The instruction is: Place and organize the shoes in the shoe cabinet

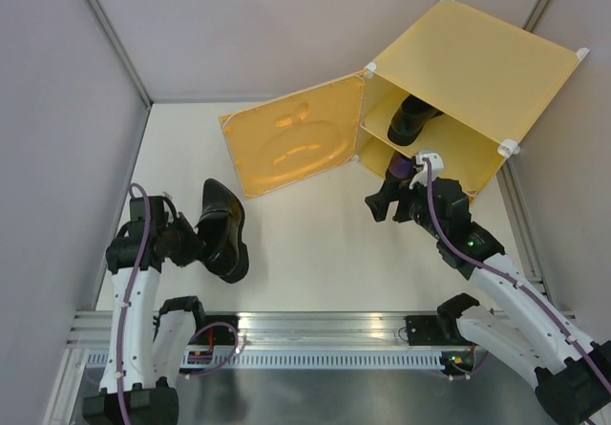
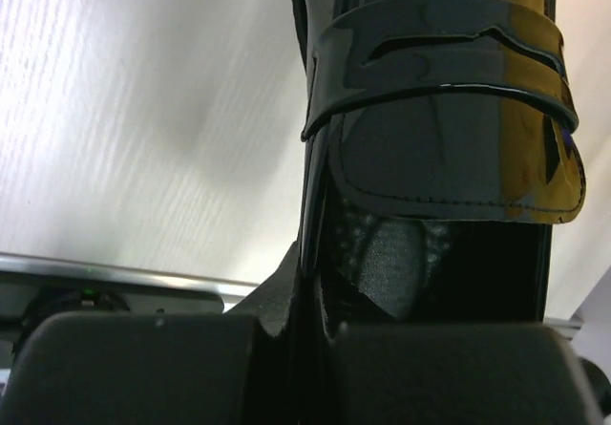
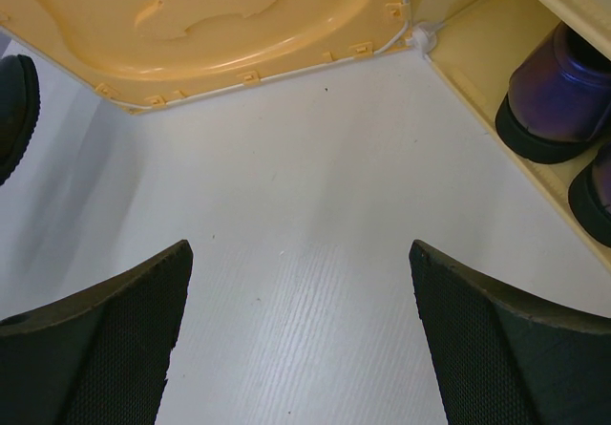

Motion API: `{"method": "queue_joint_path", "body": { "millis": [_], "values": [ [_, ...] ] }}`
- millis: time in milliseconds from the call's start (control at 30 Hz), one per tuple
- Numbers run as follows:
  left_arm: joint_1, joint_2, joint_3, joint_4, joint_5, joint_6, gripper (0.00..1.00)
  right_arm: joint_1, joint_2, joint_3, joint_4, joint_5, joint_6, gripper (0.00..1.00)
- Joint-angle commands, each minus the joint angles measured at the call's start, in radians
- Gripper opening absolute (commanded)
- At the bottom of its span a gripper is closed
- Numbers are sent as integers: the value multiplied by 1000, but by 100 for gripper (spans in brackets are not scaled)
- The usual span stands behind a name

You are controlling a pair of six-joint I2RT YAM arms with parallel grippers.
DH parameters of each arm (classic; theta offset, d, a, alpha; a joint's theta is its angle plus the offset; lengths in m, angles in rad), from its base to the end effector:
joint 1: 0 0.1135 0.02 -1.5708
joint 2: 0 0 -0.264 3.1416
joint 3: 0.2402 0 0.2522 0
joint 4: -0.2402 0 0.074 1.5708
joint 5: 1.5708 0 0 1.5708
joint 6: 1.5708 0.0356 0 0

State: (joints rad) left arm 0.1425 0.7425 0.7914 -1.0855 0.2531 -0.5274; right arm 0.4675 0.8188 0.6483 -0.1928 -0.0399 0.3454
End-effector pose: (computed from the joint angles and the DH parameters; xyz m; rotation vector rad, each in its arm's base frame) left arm 0.1225 0.0086 0.2705 -0.7773 2.5114 -0.4656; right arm 0.1722 0.0885 0.2849 -0.1478 1.9723 0.5755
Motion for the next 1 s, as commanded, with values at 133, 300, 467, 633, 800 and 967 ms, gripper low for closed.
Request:
{"method": "queue_joint_path", "body": {
  "millis": [133,300,467,633,800,967],
  "values": [
    [-14,-68,-24,-62,239,41,2,2,-1,82,-17,-26,33,98],
    [-64,-51,-12,-63,320,78,2,3,8,99,-27,-23,40,98],
    [-119,-26,-9,-25,426,109,2,3,19,105,-22,-32,53,98],
    [-295,29,23,84,465,87,2,3,22,120,-31,-17,44,98],
    [-605,200,146,260,207,-35,2,3,16,160,-66,6,24,97],
    [-747,349,222,418,78,-69,2,2,-38,183,-120,34,15,98]
  ]
}}
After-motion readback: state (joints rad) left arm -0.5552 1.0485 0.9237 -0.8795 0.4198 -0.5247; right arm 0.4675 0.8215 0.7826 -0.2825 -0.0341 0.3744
